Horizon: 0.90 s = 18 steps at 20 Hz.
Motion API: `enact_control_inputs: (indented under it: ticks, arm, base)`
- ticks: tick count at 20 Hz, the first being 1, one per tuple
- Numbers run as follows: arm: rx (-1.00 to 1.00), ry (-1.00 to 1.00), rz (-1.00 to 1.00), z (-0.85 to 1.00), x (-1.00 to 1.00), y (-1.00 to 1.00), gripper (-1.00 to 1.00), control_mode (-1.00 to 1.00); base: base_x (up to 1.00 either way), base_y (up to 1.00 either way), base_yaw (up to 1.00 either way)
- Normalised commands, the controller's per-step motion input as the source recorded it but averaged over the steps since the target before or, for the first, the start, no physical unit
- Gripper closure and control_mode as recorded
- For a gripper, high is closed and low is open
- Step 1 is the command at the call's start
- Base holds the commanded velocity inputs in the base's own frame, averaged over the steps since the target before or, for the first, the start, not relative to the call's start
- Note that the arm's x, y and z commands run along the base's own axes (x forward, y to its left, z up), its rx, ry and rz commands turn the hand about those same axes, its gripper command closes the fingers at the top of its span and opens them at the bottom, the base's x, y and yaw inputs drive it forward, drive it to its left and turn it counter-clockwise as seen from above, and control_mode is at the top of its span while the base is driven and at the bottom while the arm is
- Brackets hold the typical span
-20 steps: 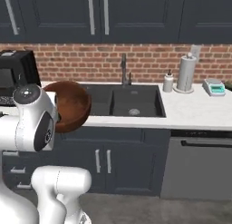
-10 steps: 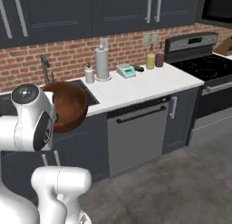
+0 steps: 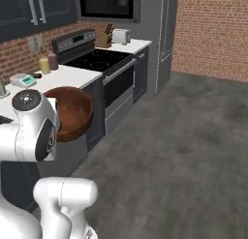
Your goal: Pick the cucumber from the sink and place it in the bowl. Then pick the bowl and place it in the microwave. Then close the microwave door and press the start button.
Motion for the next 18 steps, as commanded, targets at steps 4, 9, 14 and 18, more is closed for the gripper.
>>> enact_control_inputs:
  ticks: [4, 9, 14, 18]
  arm:
    - [0.0, 0.0, 0.0, 0.0, 0.0, 0.0, 1.0, 1.0]
    - [0.0, 0.0, 0.0, 0.0, 0.0, 0.0, 1.0, 1.0]
    - [0.0, 0.0, 0.0, 0.0, 0.0, 0.0, 1.0, 1.0]
    - [0.0, 0.0, 0.0, 0.0, 0.0, 0.0, 1.0, 1.0]
  base:
    - [0.35, 0.03, -0.82]
    - [0.98, 0.12, -0.23]
    - [0.67, 0.27, -0.01]
    - [0.96, 0.14, 0.01]
